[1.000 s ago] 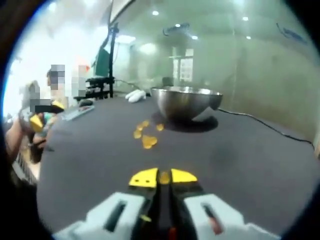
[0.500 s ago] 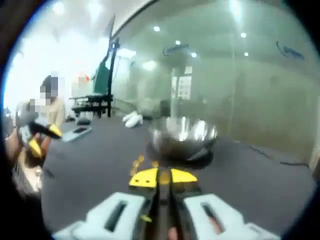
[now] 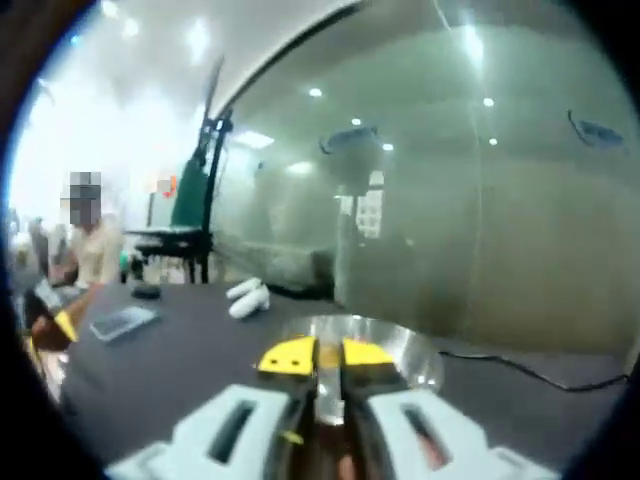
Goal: Pick up the QQ candy scattered on the table and place it into the stainless steel bowl on the table
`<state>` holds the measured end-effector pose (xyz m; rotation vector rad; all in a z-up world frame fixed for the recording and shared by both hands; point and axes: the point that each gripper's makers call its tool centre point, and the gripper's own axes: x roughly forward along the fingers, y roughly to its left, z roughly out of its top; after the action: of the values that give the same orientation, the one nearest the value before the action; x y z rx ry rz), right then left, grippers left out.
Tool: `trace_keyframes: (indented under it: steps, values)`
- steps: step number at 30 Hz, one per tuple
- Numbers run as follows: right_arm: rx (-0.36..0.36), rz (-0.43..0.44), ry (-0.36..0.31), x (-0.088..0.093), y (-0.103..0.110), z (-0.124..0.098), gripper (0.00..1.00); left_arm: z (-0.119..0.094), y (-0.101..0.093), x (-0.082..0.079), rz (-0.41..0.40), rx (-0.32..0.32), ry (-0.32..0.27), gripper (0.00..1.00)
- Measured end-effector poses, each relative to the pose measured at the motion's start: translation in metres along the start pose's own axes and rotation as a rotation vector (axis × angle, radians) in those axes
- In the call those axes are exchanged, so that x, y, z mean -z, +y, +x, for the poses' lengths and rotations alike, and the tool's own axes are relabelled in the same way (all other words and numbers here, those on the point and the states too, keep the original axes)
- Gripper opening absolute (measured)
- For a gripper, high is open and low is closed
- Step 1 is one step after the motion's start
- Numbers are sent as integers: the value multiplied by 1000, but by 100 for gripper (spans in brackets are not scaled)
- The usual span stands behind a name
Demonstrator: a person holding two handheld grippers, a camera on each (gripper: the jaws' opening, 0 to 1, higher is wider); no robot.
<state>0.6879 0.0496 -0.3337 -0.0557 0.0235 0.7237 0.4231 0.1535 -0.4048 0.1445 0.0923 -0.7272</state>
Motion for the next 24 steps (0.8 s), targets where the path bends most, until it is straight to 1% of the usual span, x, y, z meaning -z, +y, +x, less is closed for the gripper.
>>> trace_keyframes:
  steps: [1, 2, 4, 9, 10, 11, 13, 15, 16, 17, 18, 19, 21, 24]
  values:
    - [1, 24, 2, -2, -1, 6, 9, 1, 0, 0, -4, 0, 1, 46]
    - [6, 18, -6, -5, -3, 11, 9, 1, 0, -1, -8, -2, 0, 46]
    - [12, 20, -2, -6, -3, 20, 9, 2, -1, -2, -13, -1, -3, 46]
    - [21, 13, 37, 4, -4, 30, 9, 1, -2, -1, -7, 1, 5, 46]
    - [25, 23, 48, 6, -7, 33, 11, 1, -1, 0, -11, -3, 7, 46]
    - [19, 37, 57, 9, -7, 34, 14, 2, 0, 1, -15, -5, 10, 46]
    - [14, 45, 62, 12, -6, 33, 20, 2, 0, 3, -18, -6, 15, 46]
    - [18, 42, 66, 13, -9, 30, 19, 3, -2, 2, -10, 5, 17, 46]
    - [11, 51, 42, 8, -6, 28, 19, 3, -3, 2, -8, 9, 16, 46]
    - [3, 63, 32, 5, -5, 27, 19, 3, -4, 2, -7, 11, 15, 46]
    - [3, 62, 35, 5, -6, 26, 19, 3, -3, 0, -3, 9, 5, 46]
    - [9, 54, 35, 6, -6, 26, 19, 4, -3, -5, 2, 4, -18, 46]
    - [11, 35, 40, 6, -8, 25, 19, 3, -3, -11, -8, 6, -36, 45]
    - [11, 31, 47, 7, -8, 22, 19, 5, -2, -14, -8, 3, -39, 45]
